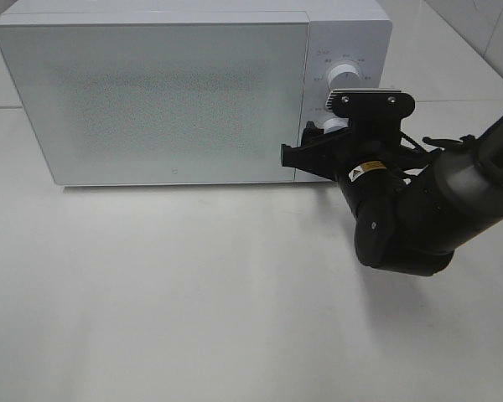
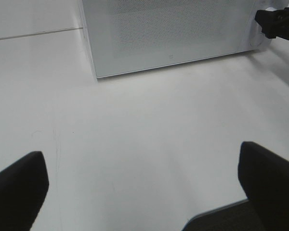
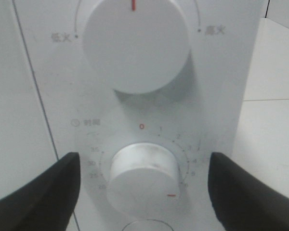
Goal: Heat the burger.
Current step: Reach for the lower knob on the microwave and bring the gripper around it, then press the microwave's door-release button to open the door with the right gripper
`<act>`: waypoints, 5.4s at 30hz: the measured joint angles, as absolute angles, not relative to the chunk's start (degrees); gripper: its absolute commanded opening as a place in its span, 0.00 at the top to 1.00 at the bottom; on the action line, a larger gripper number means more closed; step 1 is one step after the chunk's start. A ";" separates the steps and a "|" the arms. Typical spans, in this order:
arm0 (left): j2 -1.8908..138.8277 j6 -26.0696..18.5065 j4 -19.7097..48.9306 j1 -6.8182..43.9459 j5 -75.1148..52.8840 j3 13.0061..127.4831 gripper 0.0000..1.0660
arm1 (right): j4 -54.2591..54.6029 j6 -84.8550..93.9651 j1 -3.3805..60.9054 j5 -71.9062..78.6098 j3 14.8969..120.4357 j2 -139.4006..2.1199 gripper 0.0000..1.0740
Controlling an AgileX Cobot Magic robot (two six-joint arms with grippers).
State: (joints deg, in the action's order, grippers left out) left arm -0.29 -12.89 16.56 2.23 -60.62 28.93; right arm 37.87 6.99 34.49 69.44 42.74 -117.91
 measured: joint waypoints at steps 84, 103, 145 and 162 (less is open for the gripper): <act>-0.29 -12.89 16.56 2.23 -60.62 28.93 0.04 | 33.40 -100.78 33.06 68.41 41.88 -118.03 1.00; -0.29 -12.89 16.56 2.23 -60.62 28.93 0.04 | 35.87 -92.82 33.40 68.47 42.06 -118.03 0.76; -0.29 -12.89 16.56 2.23 -60.62 28.93 0.04 | 29.62 -81.88 34.15 69.50 26.53 -109.38 0.36; -0.29 -12.89 16.56 2.23 -60.62 28.93 0.04 | 27.44 -29.45 34.15 33.46 25.73 -93.05 0.36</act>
State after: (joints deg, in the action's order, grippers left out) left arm -0.29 -12.89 16.56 2.23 -60.62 28.93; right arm 27.44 -29.45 34.15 33.46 25.73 -93.05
